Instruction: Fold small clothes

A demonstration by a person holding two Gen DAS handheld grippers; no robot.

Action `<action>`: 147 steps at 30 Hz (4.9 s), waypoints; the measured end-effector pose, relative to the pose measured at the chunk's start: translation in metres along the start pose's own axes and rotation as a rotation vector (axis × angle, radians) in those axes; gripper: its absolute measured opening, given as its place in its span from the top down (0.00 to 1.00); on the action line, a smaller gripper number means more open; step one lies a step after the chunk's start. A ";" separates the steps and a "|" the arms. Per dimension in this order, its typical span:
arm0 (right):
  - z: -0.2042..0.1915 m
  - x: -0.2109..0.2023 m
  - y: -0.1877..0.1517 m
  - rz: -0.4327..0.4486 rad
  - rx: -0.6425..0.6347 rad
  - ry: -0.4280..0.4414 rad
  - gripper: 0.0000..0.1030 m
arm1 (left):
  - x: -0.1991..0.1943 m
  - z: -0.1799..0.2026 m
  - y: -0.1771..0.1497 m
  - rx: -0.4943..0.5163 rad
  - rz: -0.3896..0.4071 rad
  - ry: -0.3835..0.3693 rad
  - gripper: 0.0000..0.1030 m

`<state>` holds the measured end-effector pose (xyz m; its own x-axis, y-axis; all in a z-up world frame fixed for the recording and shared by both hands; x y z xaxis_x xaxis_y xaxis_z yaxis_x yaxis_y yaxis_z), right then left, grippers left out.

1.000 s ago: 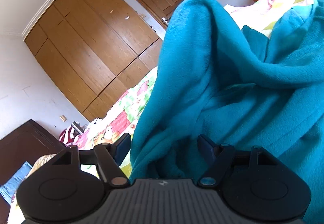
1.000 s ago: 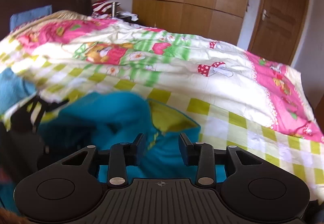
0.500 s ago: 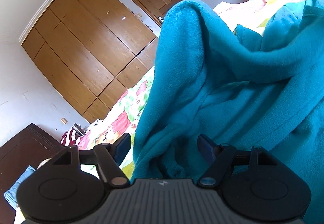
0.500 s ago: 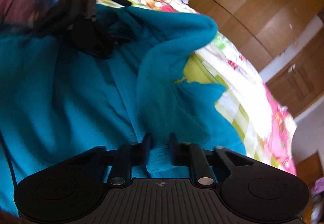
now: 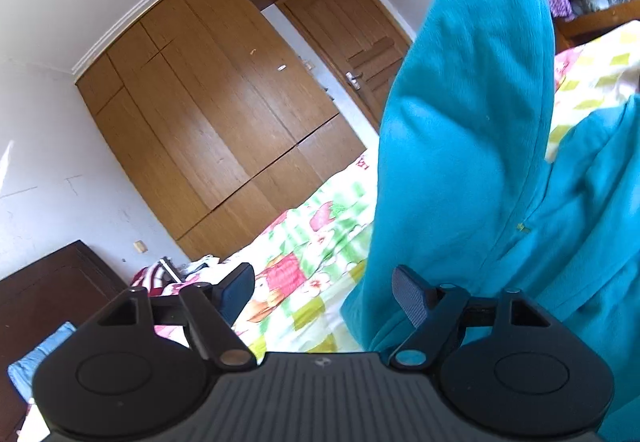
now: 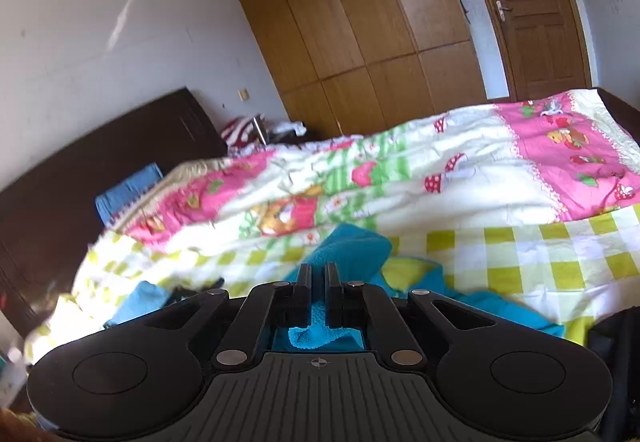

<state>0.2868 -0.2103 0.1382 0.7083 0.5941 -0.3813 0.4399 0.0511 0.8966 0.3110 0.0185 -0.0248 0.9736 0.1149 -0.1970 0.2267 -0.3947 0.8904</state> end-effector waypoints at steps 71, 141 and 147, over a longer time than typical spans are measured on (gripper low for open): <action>0.118 0.081 -0.231 -0.207 0.574 -0.268 0.96 | 0.016 -0.014 -0.093 0.187 -0.099 0.150 0.33; -0.079 0.440 -0.103 -0.476 -0.459 -0.015 0.99 | 0.012 -0.041 -0.113 -0.067 -0.182 -0.043 0.78; -0.077 0.454 -0.124 -0.463 -0.482 -0.062 0.91 | -0.004 -0.038 -0.125 0.048 -0.201 -0.032 0.74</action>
<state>0.5110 0.1152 -0.1285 0.5426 0.3779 -0.7502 0.4203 0.6512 0.6319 0.2778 0.1022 -0.1197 0.9088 0.1667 -0.3825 0.4167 -0.4100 0.8113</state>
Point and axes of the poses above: each gripper's, at about its wrist camera, not at the fingertips, and x roughly the way its jaws point, z to its right, y to its top, the point moved 10 cm from there along x, roughly the way its jaws point, and after that the axes turned 11 degrees about -x, right-handed, at the moved point
